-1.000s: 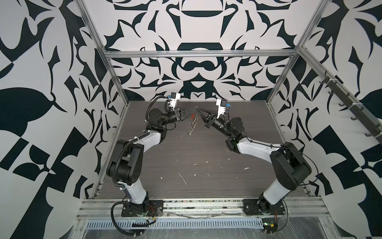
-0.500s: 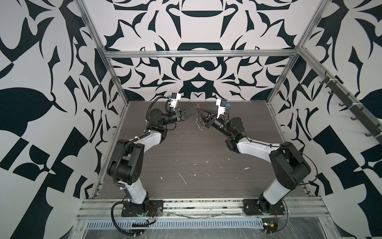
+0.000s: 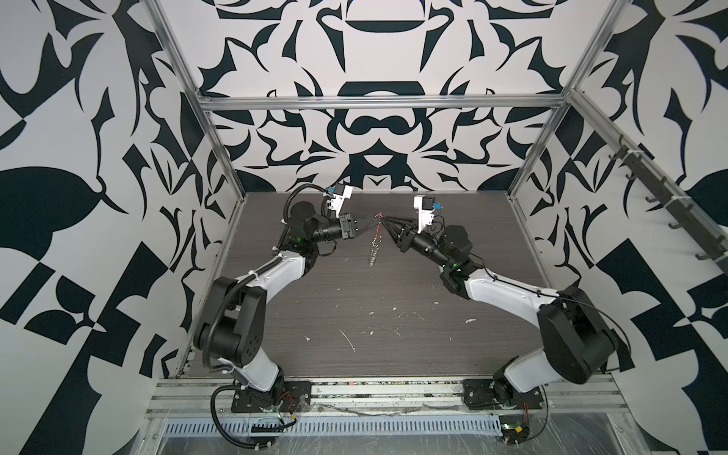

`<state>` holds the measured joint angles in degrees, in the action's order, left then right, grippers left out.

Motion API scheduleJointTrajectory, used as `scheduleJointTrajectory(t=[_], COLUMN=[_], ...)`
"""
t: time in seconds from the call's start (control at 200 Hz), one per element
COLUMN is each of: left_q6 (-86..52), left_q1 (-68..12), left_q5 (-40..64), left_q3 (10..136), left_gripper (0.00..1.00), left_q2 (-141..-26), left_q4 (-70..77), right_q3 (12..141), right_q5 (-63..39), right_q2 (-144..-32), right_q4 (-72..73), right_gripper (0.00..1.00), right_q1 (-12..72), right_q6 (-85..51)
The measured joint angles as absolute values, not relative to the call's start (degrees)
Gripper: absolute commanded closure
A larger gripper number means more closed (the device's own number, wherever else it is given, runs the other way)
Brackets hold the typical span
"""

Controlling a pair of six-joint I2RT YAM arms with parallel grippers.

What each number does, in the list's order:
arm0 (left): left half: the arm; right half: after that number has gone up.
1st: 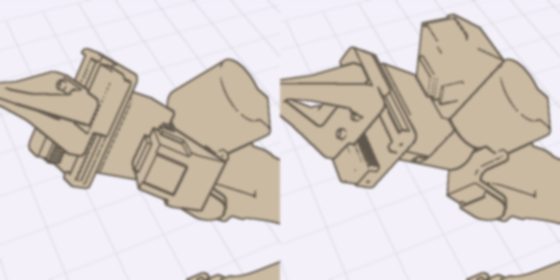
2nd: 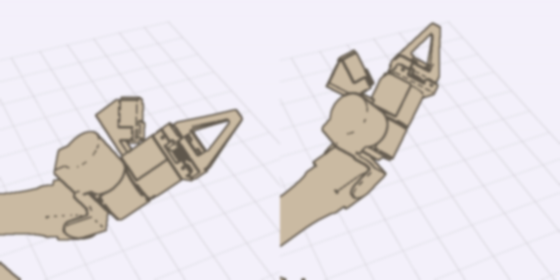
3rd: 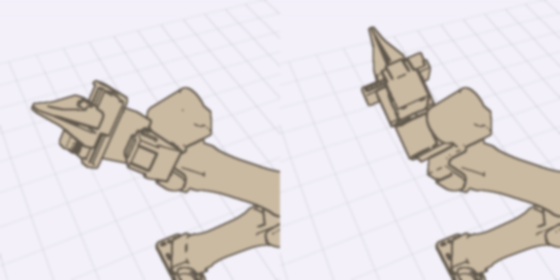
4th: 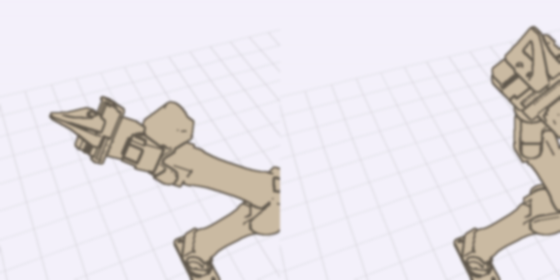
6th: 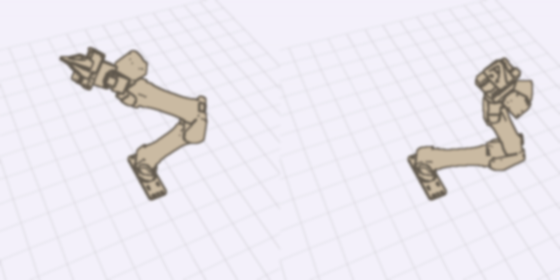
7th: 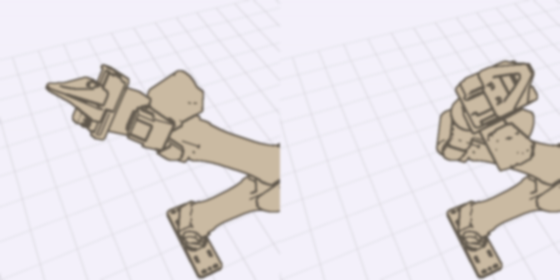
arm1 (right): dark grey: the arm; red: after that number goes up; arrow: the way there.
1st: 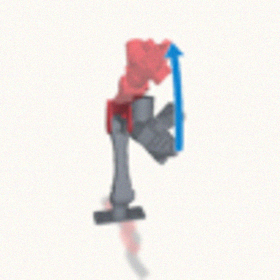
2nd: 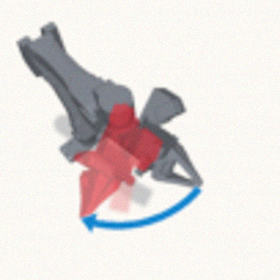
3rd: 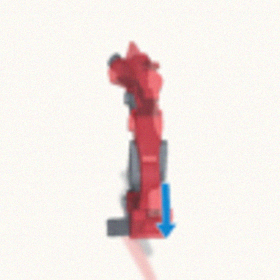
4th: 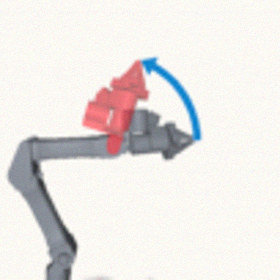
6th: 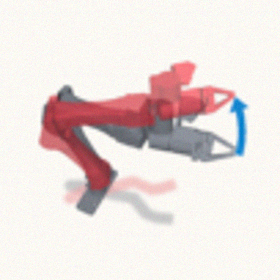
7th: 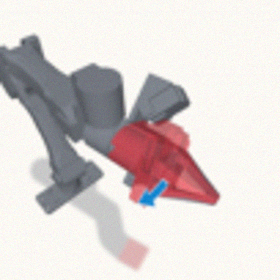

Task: Attach keys to a key ring
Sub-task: Pass the keyring, then pick up the key from the middle-right of the table.

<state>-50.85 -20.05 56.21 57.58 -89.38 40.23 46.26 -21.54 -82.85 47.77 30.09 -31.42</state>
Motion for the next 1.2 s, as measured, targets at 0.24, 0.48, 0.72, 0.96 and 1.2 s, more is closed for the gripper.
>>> scheduleJointTrajectory(t=[0.24, 0.48, 0.72, 0.96, 1.2], left_q6=[-27.5, -14.7, -13.0, -10.7, -13.2], left_q1=[-22.0, -25.8, -26.3, -27.6, -27.7], left_q5=[46.8, 34.7, 32.9, 31.2, 29.1], left_q3=[60.6, 62.3, 61.9, 54.5, 52.4], left_gripper=[1.00, 1.00, 1.00, 1.00, 1.00], left_q2=[-82.4, -82.2, -82.2, -78.6, -76.9], left_q4=[10.0, -6.7, -6.3, -1.0, 0.9], right_q3=[39.2, 36.8, 36.4, 36.5, 38.2], right_q5=[-16.3, -11.1, -11.0, -15.8, -20.6], right_q2=[-67.0, -61.3, -67.7, -77.5, -85.4], right_q4=[26.5, 6.2, -3.3, -4.8, -0.6], right_gripper=[0.43, 0.49, 0.56, 0.44, 0.58], right_q1=[22.3, 16.3, 9.3, 3.2, 2.6], right_q6=[-23.0, -19.3, -22.8, -27.1, -31.3])
